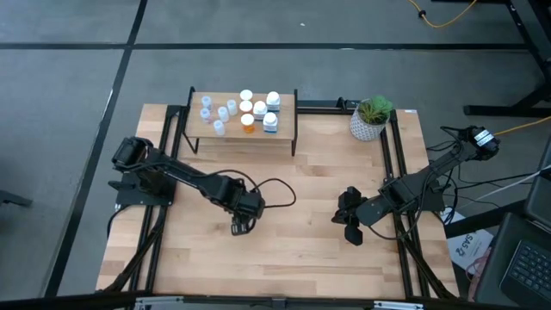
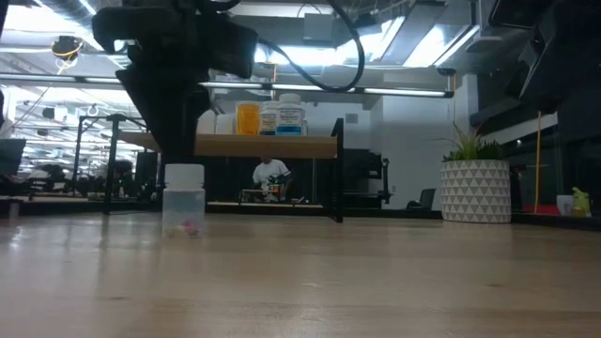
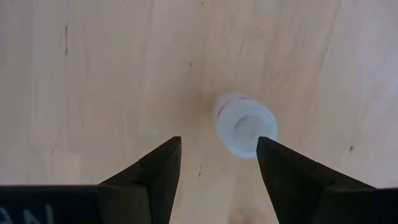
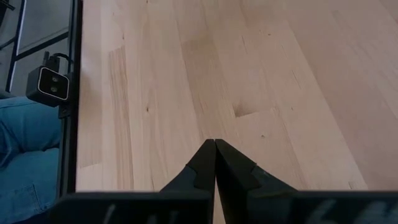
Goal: Pick and place medicine bottles onto shelf by color
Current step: Put the transparent pill bottle on the shelf aligned with the transparent pill bottles
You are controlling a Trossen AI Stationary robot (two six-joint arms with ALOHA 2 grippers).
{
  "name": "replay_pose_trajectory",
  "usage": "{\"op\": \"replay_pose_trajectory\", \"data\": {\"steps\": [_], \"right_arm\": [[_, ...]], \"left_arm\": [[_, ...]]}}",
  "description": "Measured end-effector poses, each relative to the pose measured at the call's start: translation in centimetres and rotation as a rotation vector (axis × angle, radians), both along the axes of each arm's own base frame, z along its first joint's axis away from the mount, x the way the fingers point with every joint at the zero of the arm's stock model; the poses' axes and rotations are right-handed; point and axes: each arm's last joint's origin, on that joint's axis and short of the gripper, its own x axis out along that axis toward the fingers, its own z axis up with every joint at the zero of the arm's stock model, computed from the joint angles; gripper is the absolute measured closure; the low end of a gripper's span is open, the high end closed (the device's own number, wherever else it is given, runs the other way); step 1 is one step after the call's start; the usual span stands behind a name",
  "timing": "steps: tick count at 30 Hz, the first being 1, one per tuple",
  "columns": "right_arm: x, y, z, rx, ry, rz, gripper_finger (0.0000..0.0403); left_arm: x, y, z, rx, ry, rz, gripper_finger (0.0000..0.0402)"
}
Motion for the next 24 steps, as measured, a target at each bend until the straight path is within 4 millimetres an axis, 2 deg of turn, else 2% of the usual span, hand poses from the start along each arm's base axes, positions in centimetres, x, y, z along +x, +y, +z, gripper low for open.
{"op": "replay_pose_trajectory", "data": {"steps": [9, 15, 18, 24], "right_arm": [[0.0, 0.0, 0.0, -0.001, 0.000, 0.001, 0.0389], [0.0, 0.0, 0.0, -0.001, 0.000, 0.000, 0.0389], [0.0, 0.0, 0.0, 0.000, 0.000, -0.001, 0.0389], [0.0, 0.0, 0.0, 0.000, 0.000, 0.000, 0.0389]], "left_arm": [[0.1, -0.3, 0.2, 0.019, -0.011, -0.108, 0.0198], [1.2, -0.4, 2.4, 0.045, -0.087, -0.136, 0.0198], [1.5, -0.6, 3.0, 0.005, -0.103, -0.156, 0.0198], [0.7, -0.9, 1.8, 0.008, -0.057, -0.165, 0.0198]]}}
